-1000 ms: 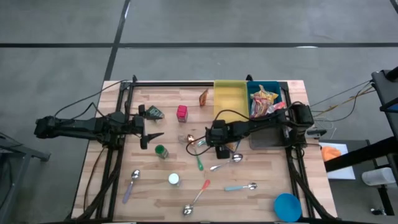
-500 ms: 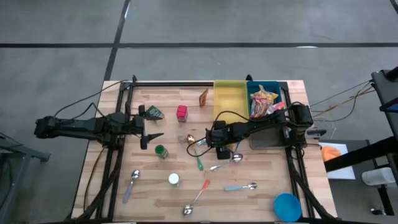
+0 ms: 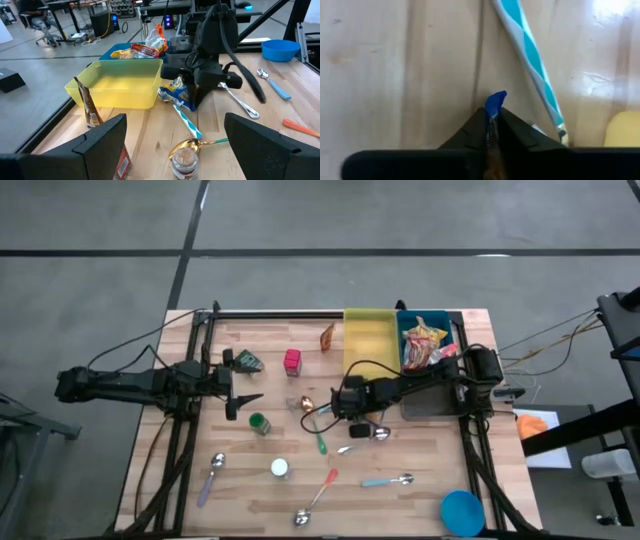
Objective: Pick & Place Food Item
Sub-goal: Put the blue noodle pack into the blue bin
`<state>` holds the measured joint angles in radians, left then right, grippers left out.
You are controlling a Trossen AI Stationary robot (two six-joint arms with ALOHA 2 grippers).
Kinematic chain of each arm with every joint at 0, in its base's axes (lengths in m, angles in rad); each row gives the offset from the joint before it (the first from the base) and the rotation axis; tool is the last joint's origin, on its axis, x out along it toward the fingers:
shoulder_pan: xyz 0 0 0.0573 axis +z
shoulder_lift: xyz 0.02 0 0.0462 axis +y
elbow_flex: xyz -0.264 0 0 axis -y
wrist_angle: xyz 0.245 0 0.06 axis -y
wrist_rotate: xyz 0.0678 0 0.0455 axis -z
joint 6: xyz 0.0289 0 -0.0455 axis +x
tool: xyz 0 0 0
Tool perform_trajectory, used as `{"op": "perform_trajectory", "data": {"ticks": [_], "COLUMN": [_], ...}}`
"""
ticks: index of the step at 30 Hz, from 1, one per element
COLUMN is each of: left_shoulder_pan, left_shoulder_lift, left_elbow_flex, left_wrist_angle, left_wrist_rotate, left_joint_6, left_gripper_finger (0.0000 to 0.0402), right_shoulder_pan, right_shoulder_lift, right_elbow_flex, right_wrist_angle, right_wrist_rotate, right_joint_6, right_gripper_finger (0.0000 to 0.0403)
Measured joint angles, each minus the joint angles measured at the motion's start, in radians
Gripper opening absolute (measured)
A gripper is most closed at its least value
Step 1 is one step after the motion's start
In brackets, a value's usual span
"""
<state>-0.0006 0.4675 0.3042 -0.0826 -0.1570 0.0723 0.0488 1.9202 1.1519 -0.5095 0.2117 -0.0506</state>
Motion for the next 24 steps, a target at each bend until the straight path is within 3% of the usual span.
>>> {"op": "perform_trajectory", "data": {"ticks": [14,19,24], "left_shoulder_pan": [0.0,0.0,0.0], "left_shoulder_lift": [0.0,0.0,0.0], "left_elbow_flex": [0.0,0.0,0.0], "left_wrist_angle": [0.001,0.0,-0.004], "left_wrist_rotate": [0.0,0.0,0.0], "left_joint_6": [0.0,0.0,0.0], "left_gripper_finger": [0.034,0.034,0.034], "right_shoulder_pan": [0.015,0.082,0.174], "right_shoulder_lift": [-0.017,-0.072,-0.121], "right_elbow_flex": [-0.003,0.025,0.058], "right_wrist_angle": [0.003,-0.015,-0.071], "right_wrist_rotate": [0.026,0.141,0.343], "right_joint_6": [0.044,0.037,0.016], "right_gripper_finger": [0.002,0.002,0.002]}}
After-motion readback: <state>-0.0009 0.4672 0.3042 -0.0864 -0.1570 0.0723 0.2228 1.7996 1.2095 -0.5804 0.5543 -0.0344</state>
